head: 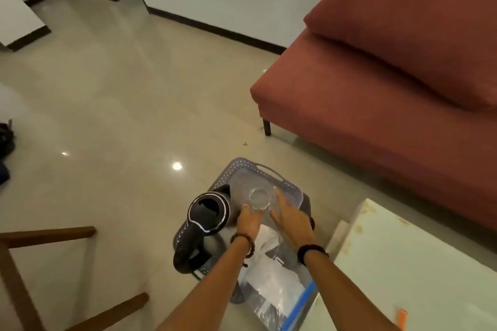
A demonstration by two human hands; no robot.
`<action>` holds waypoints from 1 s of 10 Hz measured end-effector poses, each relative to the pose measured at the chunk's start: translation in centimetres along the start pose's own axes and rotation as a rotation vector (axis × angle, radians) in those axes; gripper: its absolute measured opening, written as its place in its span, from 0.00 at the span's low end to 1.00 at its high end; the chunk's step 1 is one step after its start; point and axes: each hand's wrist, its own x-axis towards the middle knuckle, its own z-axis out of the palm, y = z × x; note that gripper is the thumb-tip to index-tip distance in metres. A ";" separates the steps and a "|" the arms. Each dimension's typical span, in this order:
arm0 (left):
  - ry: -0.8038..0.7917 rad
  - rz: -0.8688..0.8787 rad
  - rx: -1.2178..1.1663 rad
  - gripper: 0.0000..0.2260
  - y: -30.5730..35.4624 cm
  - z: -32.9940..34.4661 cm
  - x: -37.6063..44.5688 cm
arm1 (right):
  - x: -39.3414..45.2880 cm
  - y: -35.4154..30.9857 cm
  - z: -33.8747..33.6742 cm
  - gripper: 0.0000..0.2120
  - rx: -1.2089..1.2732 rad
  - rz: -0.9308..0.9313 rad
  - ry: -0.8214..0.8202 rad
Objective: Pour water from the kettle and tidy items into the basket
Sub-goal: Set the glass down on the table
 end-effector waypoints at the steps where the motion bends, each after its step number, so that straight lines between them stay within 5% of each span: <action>1: 0.019 -0.069 0.017 0.22 0.0 0.8 4.9 | 5.2 0.3 3.1 0.26 0.238 0.092 0.080; 2: 0.115 -0.145 0.008 0.24 -1.1 2.2 8.0 | 7.6 0.3 5.5 0.24 0.341 0.192 0.091; 4: 0.265 -0.219 -0.401 0.17 -2.0 3.1 9.3 | 8.3 -0.3 7.0 0.12 0.535 0.275 0.213; 5: 0.237 -0.050 -0.273 0.15 -3.1 3.1 7.2 | 5.5 -0.2 6.8 0.13 0.718 0.245 0.351; 7: 0.047 0.228 -0.336 0.18 -3.1 4.3 -1.4 | -3.1 1.9 3.4 0.18 0.909 0.240 0.595; 10: -0.292 0.153 -0.395 0.17 -9.5 16.1 -19.5 | -24.2 13.4 -0.3 0.17 1.072 0.501 0.793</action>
